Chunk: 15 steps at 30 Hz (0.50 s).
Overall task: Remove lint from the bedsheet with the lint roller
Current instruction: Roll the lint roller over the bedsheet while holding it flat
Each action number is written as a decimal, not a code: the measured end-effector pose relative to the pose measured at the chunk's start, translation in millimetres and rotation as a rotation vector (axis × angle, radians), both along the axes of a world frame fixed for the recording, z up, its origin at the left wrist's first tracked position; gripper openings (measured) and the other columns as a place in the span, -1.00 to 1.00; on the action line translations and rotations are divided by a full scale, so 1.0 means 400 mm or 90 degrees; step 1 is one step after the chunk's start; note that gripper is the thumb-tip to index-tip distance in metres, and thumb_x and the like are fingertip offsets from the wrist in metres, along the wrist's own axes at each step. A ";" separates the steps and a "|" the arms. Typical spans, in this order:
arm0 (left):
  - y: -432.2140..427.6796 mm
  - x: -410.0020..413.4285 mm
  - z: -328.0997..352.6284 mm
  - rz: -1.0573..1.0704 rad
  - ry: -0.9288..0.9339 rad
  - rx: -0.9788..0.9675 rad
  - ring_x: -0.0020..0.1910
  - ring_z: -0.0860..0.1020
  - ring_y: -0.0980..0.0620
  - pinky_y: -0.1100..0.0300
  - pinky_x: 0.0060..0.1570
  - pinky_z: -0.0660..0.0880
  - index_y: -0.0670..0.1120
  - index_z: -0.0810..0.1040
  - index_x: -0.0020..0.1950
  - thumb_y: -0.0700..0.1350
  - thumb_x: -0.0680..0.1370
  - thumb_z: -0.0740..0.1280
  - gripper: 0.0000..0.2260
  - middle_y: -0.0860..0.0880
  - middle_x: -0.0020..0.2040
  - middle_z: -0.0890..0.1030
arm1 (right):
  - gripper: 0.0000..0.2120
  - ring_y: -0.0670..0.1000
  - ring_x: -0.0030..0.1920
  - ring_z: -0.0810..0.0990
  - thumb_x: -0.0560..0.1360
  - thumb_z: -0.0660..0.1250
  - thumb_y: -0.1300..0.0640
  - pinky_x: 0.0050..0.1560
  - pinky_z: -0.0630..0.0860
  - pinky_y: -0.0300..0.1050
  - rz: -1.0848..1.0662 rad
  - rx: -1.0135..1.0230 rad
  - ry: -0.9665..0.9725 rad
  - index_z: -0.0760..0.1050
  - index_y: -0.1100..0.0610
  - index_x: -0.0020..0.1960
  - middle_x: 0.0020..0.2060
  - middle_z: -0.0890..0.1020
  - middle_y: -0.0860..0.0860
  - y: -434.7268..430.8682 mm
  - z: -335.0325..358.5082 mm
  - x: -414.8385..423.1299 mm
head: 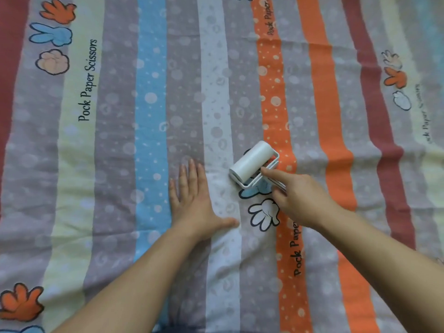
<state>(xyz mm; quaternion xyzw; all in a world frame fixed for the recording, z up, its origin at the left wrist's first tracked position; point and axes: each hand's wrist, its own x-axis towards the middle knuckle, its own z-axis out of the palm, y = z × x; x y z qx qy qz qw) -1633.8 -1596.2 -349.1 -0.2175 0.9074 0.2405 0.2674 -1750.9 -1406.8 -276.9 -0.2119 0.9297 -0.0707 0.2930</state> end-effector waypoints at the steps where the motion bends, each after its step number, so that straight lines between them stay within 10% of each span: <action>1: 0.002 -0.001 0.003 -0.004 -0.009 -0.002 0.42 -0.65 -0.03 -0.13 0.44 -0.52 -0.08 -0.57 0.52 0.60 0.15 0.35 0.44 -0.03 0.46 -0.65 | -0.48 0.04 -0.21 0.53 0.52 0.18 0.07 -0.21 0.52 0.00 0.006 0.015 0.000 0.29 -0.32 0.42 -0.05 0.65 -0.02 0.026 0.002 0.010; 15: 0.124 -0.053 0.064 0.056 -0.076 -0.028 0.49 -0.56 -0.12 -0.25 0.48 -0.41 -0.08 -0.52 0.55 0.58 0.21 0.38 0.41 -0.14 0.54 -0.54 | -0.51 0.08 0.04 0.58 0.55 0.15 0.01 -0.18 0.47 -0.04 0.074 0.011 -0.011 0.26 -0.30 0.45 0.08 0.64 0.00 0.286 0.027 0.060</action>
